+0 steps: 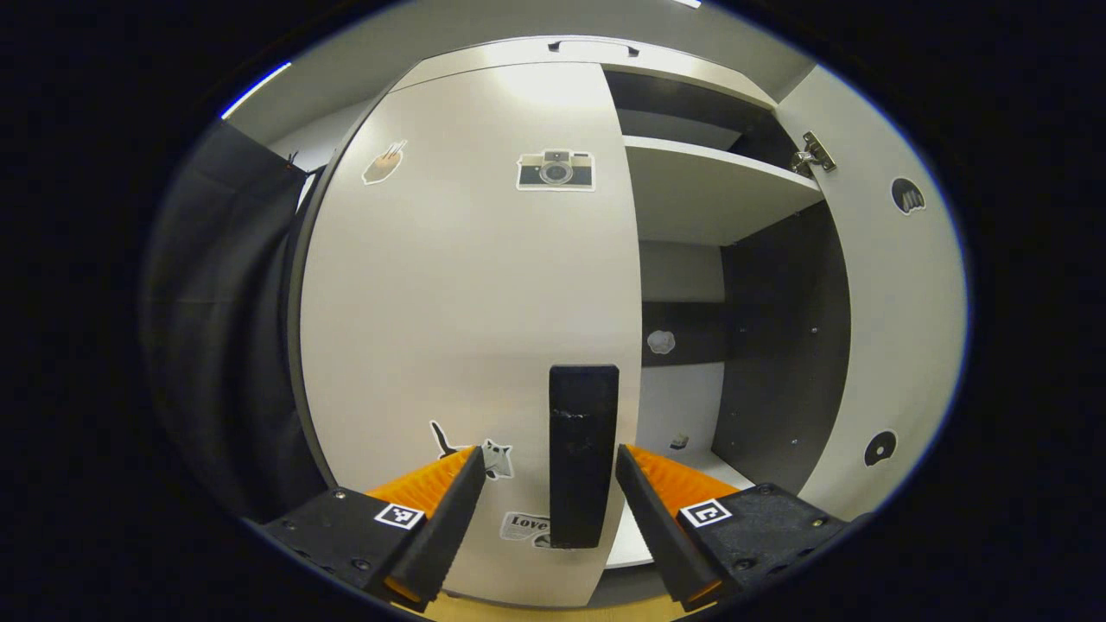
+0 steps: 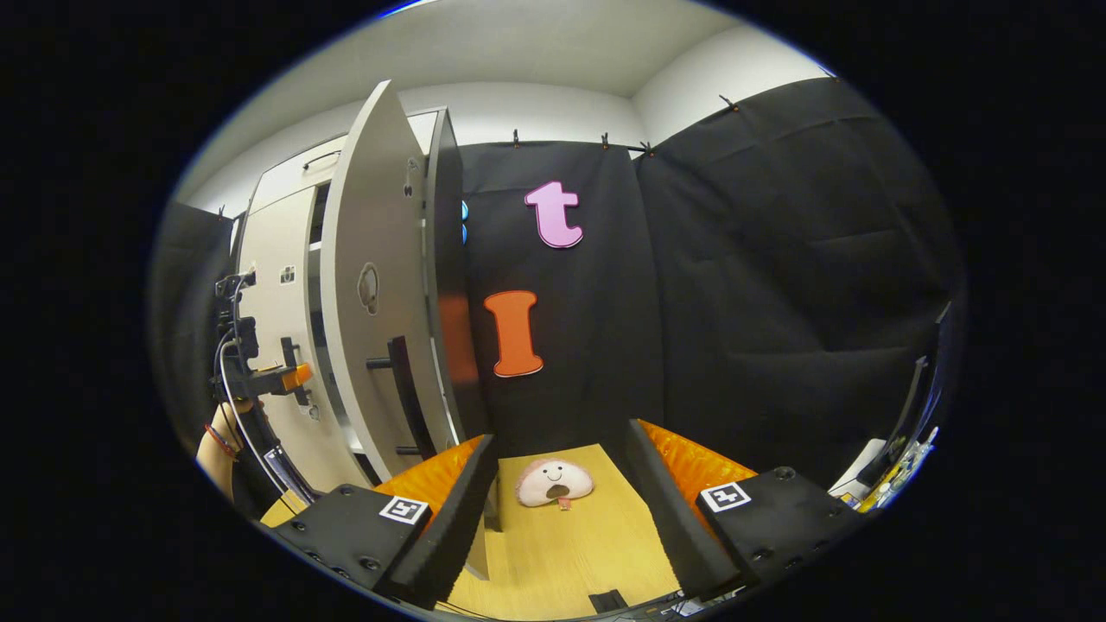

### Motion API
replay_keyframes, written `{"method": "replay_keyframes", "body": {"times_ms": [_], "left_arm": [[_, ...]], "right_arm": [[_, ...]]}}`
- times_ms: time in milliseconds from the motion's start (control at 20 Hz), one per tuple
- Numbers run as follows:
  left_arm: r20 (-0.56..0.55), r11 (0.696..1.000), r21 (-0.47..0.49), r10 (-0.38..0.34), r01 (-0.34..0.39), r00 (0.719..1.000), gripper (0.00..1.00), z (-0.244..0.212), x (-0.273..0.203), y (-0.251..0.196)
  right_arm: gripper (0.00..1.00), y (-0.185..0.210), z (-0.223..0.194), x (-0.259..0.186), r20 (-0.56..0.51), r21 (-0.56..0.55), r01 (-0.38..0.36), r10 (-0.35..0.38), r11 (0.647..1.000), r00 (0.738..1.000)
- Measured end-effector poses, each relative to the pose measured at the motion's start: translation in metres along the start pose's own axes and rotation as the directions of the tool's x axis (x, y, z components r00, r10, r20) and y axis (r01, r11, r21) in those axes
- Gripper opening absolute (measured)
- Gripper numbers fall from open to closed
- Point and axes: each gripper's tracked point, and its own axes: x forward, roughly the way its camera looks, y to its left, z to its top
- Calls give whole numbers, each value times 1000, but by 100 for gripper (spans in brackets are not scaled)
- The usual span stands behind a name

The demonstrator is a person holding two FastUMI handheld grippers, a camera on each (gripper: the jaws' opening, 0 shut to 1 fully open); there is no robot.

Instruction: Open the right door of the double-door shoe cabinet with the right hand, and open the left door with the left hand.

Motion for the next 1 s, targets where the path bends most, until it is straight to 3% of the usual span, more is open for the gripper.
{"method": "replay_keyframes", "body": {"times_ms": [50,100,200,250,300,350,400,450,500,550,600,650,750,800,850,900,1000], "left_arm": [[0,1000,-3,-6,6,1000,86,-1,2,-2],[-1,1000,-8,-13,13,1000,81,-2,3,-4],[-3,999,-19,-30,30,1000,64,-3,3,-10],[-5,1000,-7,-29,29,1000,51,-2,3,-11],[-7,999,9,-37,37,999,50,-2,3,-15],[-10,999,25,-27,28,1000,42,-3,2,-16],[-11,999,36,-21,21,1000,34,-3,3,-15],[-12,999,38,-19,19,1000,33,-2,2,-16],[-17,1000,23,-18,18,1000,31,-3,3,-15],[-20,1000,2,-19,19,1000,28,-3,3,-15],[-24,1000,-9,-20,20,1000,26,-4,3,-14],[-23,1000,-13,-18,18,1000,22,-4,2,-14],[-17,1000,6,-23,24,1000,19,-4,-4,-14],[-12,999,11,-33,33,999,18,-4,-4,-13],[-8,999,8,-48,48,999,18,-4,-7,-13],[-6,998,2,-65,65,998,18,-4,-10,-13],[-5,995,-15,-96,96,995,16,-5,-20,-10]], "right_arm": [[89,-2,2,-1,6,5,8,-8,1000,1000],[99,-3,2,-1,10,7,14,-14,1000,1000],[99,-2,2,-1,18,18,13,-14,1000,1000],[89,-1,3,-2,21,24,13,-14,1000,1000],[89,-1,3,-2,21,27,13,-14,1000,1000],[99,1,1,-2,18,26,13,-14,1000,1000],[100,0,1,-3,15,21,17,-17,1000,1000],[89,0,0,-4,11,17,18,-18,1000,1000],[89,1,-1,-5,9,16,17,-17,1000,1000],[99,2,0,-6,9,17,15,-16,1000,1000],[99,3,-1,-6,7,15,16,-16,1000,1000],[89,4,-2,-7,4,10,16,-16,1000,1000],[89,5,-4,-9,-5,-9,14,-14,1000,1000],[99,7,-4,-10,-7,-15,9,-10,1000,1000],[99,9,-4,-10,-8,-18,2,-3,1000,1000],[89,11,-4,-10,-8,-19,-5,5,1000,1000],[89,18,-2,-10,0,-19,-14,14,1000,1000]]}}
